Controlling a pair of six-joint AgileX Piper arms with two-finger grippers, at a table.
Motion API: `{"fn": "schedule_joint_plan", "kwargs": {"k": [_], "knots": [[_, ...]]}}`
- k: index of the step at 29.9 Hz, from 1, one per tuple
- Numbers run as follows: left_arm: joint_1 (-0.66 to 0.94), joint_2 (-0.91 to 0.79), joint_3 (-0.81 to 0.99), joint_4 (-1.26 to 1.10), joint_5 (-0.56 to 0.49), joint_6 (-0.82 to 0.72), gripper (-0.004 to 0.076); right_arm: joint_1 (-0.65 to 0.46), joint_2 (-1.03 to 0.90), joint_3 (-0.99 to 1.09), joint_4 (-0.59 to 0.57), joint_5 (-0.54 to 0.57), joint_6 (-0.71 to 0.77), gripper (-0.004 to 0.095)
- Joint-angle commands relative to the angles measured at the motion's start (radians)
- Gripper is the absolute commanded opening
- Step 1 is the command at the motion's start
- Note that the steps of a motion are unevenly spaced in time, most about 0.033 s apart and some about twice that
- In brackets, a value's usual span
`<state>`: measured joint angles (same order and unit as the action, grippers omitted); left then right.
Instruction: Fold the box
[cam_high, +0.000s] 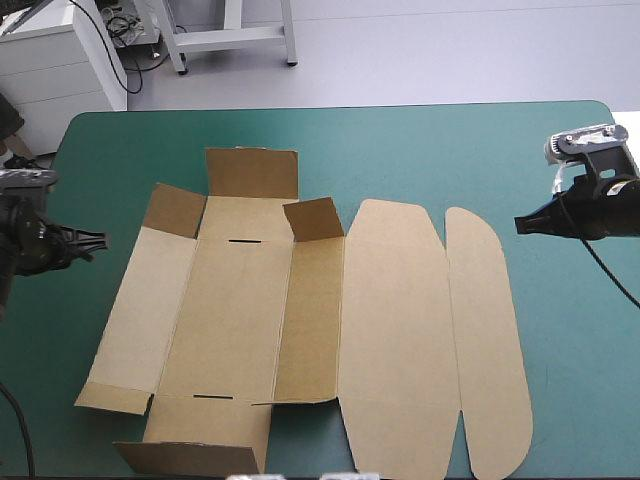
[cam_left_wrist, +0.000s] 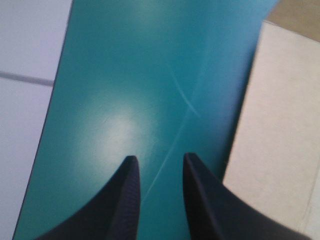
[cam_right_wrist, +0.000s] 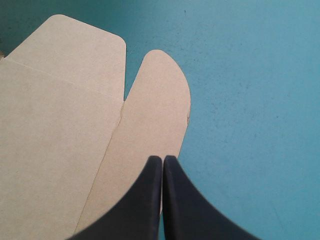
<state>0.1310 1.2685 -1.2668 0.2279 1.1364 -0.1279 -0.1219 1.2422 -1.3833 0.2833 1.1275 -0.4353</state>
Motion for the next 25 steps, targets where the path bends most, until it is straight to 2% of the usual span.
{"fn": "schedule_joint_plan", "kwargs": {"k": [1, 6, 10, 12, 21, 25], "knots": [[0.164, 0.009, -0.033, -0.106, -0.028, 0.036, 0.0126, -0.008, -0.01, -0.023, 0.039, -0.04, -0.009, -0.0015], [0.331, 0.074, -0.033, -0.387, 0.024, 0.165, 0.0113, -0.008, 0.004, -0.023, 0.068, -0.042, -0.013, -0.0015], [0.345, 0.108, -0.033, -0.525, 0.109, 0.278, 0.0113, -0.008, 0.017, -0.023, 0.063, -0.042, -0.013, -0.0015], [0.343, 0.119, -0.033, -0.554, 0.147, 0.294, 0.0113, -0.008, 0.018, -0.023, 0.063, -0.042, -0.017, -0.0015], [0.343, 0.121, -0.033, -0.537, 0.155, 0.309, 0.0118, -0.008, 0.019, -0.023, 0.063, -0.046, -0.042, -0.0015], [0.343, 0.121, -0.033, -0.537, 0.155, 0.313, 0.0199, -0.008, 0.019, -0.023, 0.063, -0.046, -0.044, -0.0015]]}}
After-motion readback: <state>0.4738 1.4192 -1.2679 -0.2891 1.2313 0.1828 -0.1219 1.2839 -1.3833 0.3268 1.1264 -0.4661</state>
